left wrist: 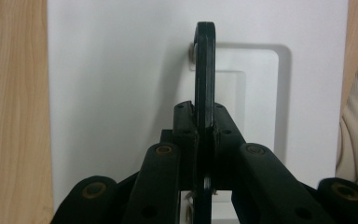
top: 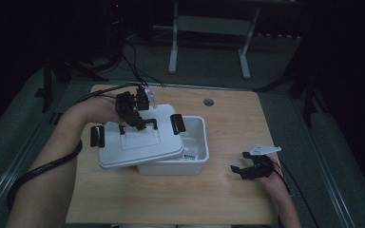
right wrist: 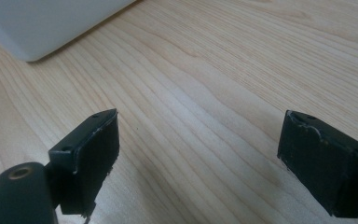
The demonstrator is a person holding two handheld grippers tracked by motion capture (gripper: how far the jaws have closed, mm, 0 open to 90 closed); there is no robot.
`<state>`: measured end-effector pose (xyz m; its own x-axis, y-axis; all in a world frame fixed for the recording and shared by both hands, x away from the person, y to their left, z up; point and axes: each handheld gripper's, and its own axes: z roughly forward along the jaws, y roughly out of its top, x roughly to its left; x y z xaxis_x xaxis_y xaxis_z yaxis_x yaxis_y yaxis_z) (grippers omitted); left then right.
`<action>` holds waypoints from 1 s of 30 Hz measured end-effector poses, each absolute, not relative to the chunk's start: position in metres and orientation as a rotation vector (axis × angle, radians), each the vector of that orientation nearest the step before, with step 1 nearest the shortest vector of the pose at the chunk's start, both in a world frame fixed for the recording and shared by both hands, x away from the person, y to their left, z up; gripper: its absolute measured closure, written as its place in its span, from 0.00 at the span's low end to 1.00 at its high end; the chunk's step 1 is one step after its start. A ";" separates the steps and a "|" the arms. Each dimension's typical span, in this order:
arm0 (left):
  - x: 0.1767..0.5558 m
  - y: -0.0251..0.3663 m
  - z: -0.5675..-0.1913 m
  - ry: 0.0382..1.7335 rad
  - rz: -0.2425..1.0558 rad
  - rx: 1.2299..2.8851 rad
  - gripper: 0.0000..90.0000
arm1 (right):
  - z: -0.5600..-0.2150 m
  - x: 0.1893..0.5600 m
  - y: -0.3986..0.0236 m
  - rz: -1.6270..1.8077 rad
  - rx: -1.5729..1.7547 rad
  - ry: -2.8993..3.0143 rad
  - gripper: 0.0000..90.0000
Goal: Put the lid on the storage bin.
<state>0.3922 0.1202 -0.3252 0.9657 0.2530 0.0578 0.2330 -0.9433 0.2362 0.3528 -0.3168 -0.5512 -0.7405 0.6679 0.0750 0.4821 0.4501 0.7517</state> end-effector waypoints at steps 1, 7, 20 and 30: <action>0.393 0.117 -0.325 0.350 0.127 2.891 0.93 | -0.551 0.353 -0.317 1.167 0.997 2.470 0.14; 0.399 0.098 -0.327 0.307 0.125 2.885 0.93 | -0.552 0.352 -0.317 1.170 0.993 2.473 0.14; 0.409 0.063 -0.334 0.205 0.127 2.905 0.93 | -0.551 0.351 -0.317 1.180 0.988 2.474 0.14; 0.414 0.039 -0.338 0.146 0.120 2.881 0.93 | -0.552 0.350 -0.317 1.177 0.985 2.480 0.14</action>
<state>0.4140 0.0387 -0.3382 0.9916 0.1098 0.0686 0.0890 -0.9629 0.2549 0.3502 -0.3169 -0.5517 -0.7495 0.6571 0.0800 0.4775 0.4530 0.7529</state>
